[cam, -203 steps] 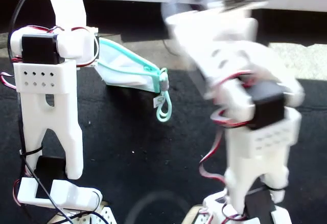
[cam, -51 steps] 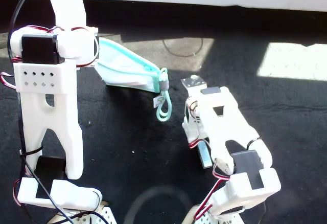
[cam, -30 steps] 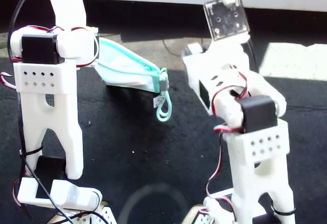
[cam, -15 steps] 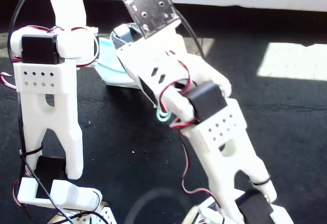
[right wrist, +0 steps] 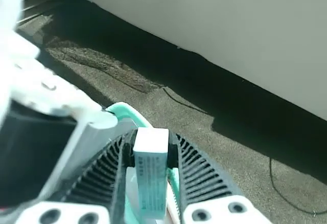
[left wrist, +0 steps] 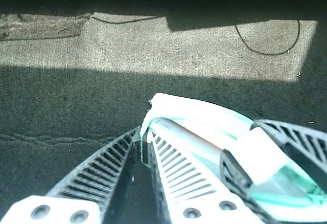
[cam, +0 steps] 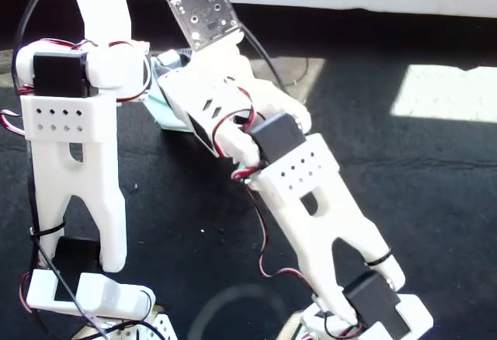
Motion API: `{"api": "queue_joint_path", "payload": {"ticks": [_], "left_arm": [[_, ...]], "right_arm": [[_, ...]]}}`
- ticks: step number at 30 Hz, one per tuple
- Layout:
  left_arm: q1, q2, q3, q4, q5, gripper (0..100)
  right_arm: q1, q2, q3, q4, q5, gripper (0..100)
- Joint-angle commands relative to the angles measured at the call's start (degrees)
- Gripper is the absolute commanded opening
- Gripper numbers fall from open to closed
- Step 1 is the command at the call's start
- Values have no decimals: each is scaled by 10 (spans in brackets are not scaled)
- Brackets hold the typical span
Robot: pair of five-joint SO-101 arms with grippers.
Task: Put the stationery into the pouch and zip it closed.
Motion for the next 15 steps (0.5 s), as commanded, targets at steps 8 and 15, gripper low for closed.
{"api": "queue_joint_path", "payload": {"ticks": [8,15], "left_arm": [[-5,21,5,7,2,8],[-4,24,5,7,4,8]], "right_arm": [[51,51,0,-12,-3,5],[44,59,-6,65,-2,43]]}}
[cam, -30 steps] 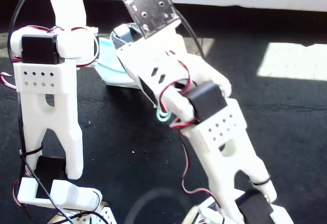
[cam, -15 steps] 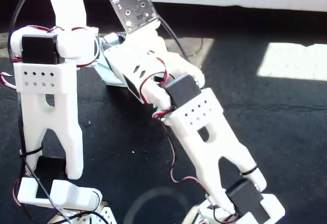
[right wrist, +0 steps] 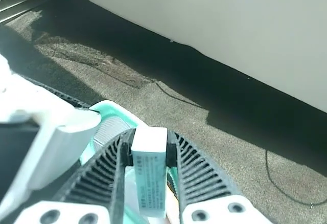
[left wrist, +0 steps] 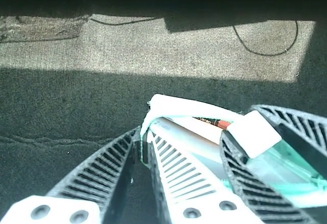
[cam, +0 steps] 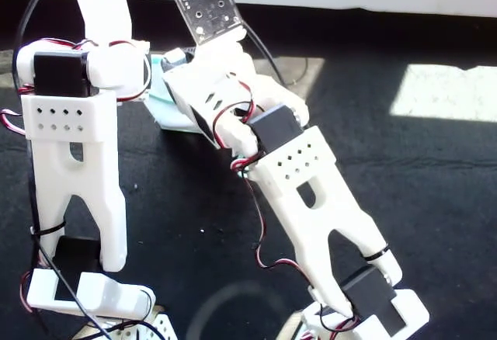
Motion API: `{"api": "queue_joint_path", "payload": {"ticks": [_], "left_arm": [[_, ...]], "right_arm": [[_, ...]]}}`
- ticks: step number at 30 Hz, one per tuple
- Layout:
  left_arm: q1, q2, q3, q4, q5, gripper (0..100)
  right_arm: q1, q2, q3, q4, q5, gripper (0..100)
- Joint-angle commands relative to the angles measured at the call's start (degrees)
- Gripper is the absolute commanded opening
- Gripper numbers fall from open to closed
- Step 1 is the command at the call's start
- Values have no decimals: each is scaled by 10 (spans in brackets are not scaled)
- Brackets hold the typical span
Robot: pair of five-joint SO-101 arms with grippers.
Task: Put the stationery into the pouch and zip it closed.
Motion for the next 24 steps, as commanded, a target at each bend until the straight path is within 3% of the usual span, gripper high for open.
{"api": "queue_joint_path", "payload": {"ticks": [1,5,17,21,24], "left_arm": [[-4,25,5,7,4,8],[-4,25,5,8,4,8],[-4,25,5,8,4,8],[-4,25,5,8,4,8],[-4,25,5,8,4,8]], "right_arm": [[0,4,2,60,0,83],[-11,4,-15,112,-1,235],[-4,-26,-338,261,-1,212],[51,-43,-412,362,-1,206],[102,-34,-396,432,0,124]]}}
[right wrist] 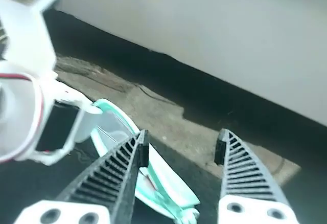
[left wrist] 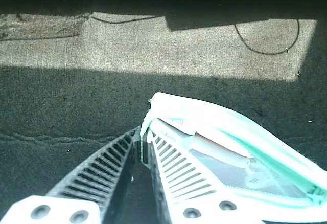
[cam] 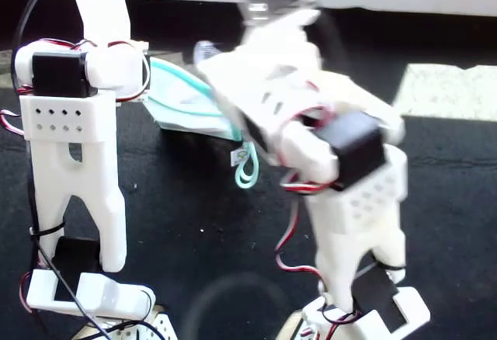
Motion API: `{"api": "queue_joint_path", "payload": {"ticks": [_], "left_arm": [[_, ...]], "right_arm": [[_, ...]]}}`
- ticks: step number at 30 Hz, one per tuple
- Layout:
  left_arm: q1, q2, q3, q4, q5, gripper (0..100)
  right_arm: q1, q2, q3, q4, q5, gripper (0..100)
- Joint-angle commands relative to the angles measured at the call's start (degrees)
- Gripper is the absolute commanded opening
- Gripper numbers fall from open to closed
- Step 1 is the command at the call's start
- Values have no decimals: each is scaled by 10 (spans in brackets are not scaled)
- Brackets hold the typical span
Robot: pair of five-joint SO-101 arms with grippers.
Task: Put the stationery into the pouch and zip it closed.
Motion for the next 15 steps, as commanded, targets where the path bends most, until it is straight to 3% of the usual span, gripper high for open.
{"api": "queue_joint_path", "payload": {"ticks": [1,3,11,15], "left_arm": [[-4,25,5,8,4,8],[-4,25,5,8,4,8],[-4,25,5,8,4,8],[-4,25,5,8,4,8]], "right_arm": [[53,0,0,70,0,77],[62,10,18,87,4,0],[62,23,149,104,113,27],[54,23,243,116,145,149]]}}
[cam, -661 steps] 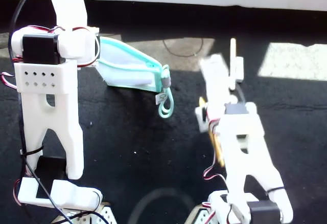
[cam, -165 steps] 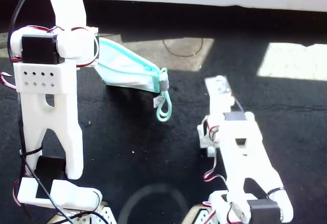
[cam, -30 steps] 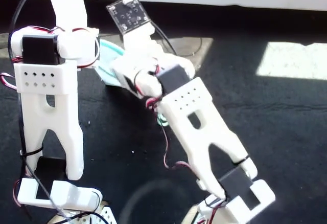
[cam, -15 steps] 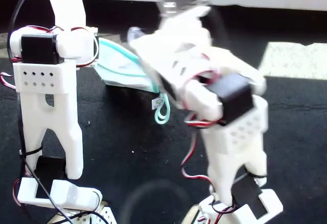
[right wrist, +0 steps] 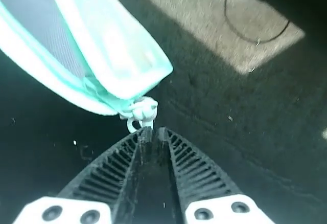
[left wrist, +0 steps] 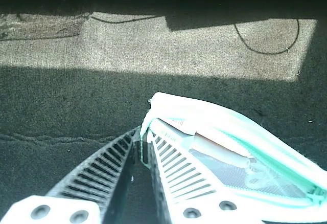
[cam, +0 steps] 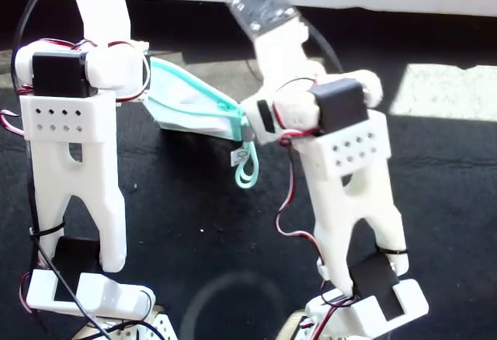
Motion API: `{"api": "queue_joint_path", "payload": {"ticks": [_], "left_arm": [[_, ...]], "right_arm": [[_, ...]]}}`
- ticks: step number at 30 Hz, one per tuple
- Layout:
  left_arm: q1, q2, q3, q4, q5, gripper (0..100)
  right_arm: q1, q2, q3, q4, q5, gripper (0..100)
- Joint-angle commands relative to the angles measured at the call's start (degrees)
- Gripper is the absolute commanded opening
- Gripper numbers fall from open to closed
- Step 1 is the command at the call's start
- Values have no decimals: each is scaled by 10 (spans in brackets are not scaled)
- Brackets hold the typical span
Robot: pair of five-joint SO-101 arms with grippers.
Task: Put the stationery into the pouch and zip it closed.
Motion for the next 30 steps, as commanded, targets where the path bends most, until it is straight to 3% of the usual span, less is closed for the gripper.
{"api": "queue_joint_path", "payload": {"ticks": [1,3,9,16,25,27,30], "left_arm": [[-4,25,5,8,4,8],[-4,25,5,8,4,8],[-4,25,5,8,4,8],[-5,25,5,8,3,8],[-25,25,5,8,2,8],[-25,25,5,8,2,8],[-25,25,5,8,2,8]], "right_arm": [[-1,-4,70,5,30,188],[-2,0,106,2,37,237],[-11,-4,156,-65,53,241],[-73,-2,159,-74,80,241],[-52,3,162,-159,79,237],[-51,2,162,-158,80,193],[-48,-2,162,-159,81,32]]}}
